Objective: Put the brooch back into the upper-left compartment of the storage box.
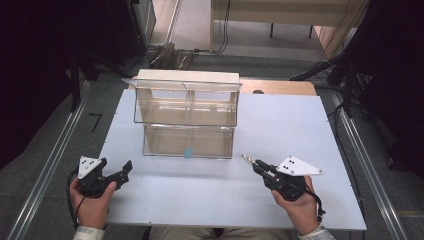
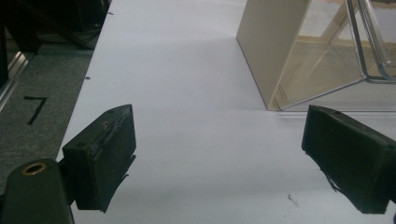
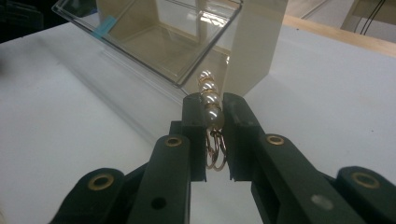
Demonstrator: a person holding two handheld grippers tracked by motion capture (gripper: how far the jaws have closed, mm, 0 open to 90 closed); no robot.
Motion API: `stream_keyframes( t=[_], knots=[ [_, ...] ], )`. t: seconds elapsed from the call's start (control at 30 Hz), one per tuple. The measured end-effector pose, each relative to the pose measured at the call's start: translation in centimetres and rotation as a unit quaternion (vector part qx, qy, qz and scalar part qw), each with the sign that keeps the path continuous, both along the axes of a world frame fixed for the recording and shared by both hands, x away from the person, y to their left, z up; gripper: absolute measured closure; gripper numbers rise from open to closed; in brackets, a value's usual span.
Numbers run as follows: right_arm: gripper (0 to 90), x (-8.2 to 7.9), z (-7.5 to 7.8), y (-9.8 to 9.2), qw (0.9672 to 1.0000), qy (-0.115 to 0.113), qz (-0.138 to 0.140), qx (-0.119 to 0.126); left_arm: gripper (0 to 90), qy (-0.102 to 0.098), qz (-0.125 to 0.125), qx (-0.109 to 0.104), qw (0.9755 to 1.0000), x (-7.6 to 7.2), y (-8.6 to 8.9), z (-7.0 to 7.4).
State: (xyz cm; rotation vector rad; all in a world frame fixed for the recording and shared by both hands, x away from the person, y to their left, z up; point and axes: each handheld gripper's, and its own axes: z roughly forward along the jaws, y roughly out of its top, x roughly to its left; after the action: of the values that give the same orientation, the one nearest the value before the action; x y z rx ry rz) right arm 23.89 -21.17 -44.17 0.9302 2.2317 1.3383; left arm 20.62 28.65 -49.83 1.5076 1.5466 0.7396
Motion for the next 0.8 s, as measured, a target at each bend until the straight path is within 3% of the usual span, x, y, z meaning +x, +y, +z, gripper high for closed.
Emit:
stream_keyframes(
  t=[0.8],
  knots=[
    [78.0,-0.4,2.1,2.1,0.9989,-0.029,0.034,0.017,10.5,-0.001,0.001,0.003,1.0000,0.0,0.0,0.0]
  ],
)
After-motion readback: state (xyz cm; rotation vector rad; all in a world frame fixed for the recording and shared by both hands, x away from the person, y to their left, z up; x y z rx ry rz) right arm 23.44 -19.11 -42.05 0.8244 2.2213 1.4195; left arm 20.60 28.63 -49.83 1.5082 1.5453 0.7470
